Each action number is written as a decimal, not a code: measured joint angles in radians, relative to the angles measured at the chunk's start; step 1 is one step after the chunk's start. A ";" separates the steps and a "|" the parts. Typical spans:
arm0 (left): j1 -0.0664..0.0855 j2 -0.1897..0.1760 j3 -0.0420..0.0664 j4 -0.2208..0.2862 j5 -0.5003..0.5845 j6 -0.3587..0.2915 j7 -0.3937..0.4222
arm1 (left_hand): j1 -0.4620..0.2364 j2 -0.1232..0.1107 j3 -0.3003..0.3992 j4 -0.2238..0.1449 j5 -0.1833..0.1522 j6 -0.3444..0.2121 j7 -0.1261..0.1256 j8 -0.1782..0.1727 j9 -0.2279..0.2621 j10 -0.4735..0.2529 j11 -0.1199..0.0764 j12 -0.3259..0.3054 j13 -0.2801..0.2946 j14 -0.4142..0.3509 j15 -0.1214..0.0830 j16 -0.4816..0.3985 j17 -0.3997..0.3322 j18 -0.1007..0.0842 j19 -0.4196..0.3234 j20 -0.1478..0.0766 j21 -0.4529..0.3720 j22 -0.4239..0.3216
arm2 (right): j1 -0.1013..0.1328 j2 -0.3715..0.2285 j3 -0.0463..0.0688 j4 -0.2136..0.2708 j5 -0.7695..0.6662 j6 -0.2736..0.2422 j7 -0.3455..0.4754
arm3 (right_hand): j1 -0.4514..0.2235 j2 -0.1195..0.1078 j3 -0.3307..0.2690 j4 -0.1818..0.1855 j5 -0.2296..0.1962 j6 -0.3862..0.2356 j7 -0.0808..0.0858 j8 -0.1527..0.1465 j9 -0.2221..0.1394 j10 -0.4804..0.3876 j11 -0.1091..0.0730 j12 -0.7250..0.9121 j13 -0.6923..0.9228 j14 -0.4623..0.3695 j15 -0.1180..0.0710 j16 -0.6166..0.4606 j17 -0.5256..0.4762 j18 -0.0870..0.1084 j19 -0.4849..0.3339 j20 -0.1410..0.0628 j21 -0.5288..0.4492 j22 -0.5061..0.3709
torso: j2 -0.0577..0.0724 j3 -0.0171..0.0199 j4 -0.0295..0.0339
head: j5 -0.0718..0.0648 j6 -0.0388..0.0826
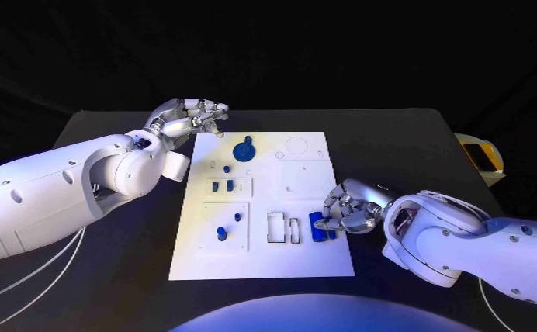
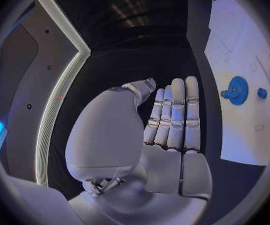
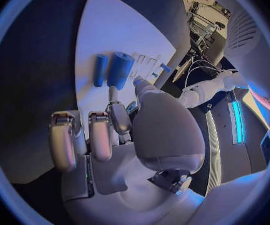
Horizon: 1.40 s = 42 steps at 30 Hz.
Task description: Assemble the parts on the task board
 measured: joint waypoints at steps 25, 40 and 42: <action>0.000 -0.007 0.000 0.003 0.000 0.002 -0.007 | 0.000 0.000 0.000 0.000 0.000 0.000 0.000 0.000 0.000 0.000 0.000 0.000 -0.001 0.000 0.000 0.000 0.000 0.000 0.000 0.000 -0.004 -0.001 | -0.040 0.084 0.001 -0.037 -0.046 0.010 -0.063 | -0.042 0.042 -0.103 0.004 -0.039 0.007 -0.007 0.025 0.049 -0.004 -0.004 -0.008 0.016 0.000 -0.007 0.000 0.000 0.000 0.000 0.000 -0.004 0.000 | 0.001 0.0002 -0.0003 | 0.009 -0.008; 0.000 -0.008 0.000 0.004 0.000 0.002 -0.009 | 0.000 0.000 0.000 0.000 0.000 0.000 0.000 0.000 0.000 0.000 0.000 0.000 -0.001 0.000 0.000 0.000 -0.001 0.000 0.000 0.000 -0.004 -0.001 | -0.041 0.102 0.002 -0.050 -0.051 0.000 -0.074 | 0.021 0.069 -0.142 -0.007 0.027 -0.002 -0.009 0.027 0.069 -0.004 -0.004 -0.008 0.018 0.000 -0.007 0.000 0.000 0.000 0.000 -0.007 -0.008 0.000 | -0.001 -0.0011 0.0000 | 0.015 -0.013; 0.000 -0.008 0.000 0.004 0.000 0.002 -0.009 | 0.000 0.000 0.000 0.000 0.000 0.000 0.000 0.000 0.000 0.000 0.000 0.000 -0.001 0.000 0.000 0.000 -0.001 0.000 0.000 0.000 -0.004 -0.001 | -0.040 0.104 0.002 -0.051 -0.052 0.000 -0.074 | 0.044 0.070 -0.145 -0.004 0.050 -0.006 -0.009 0.027 0.071 -0.004 -0.004 -0.008 0.018 0.000 -0.007 0.000 0.000 0.000 0.000 -0.007 -0.008 0.000 | 0.000 -0.0011 -0.0003 | 0.015 -0.013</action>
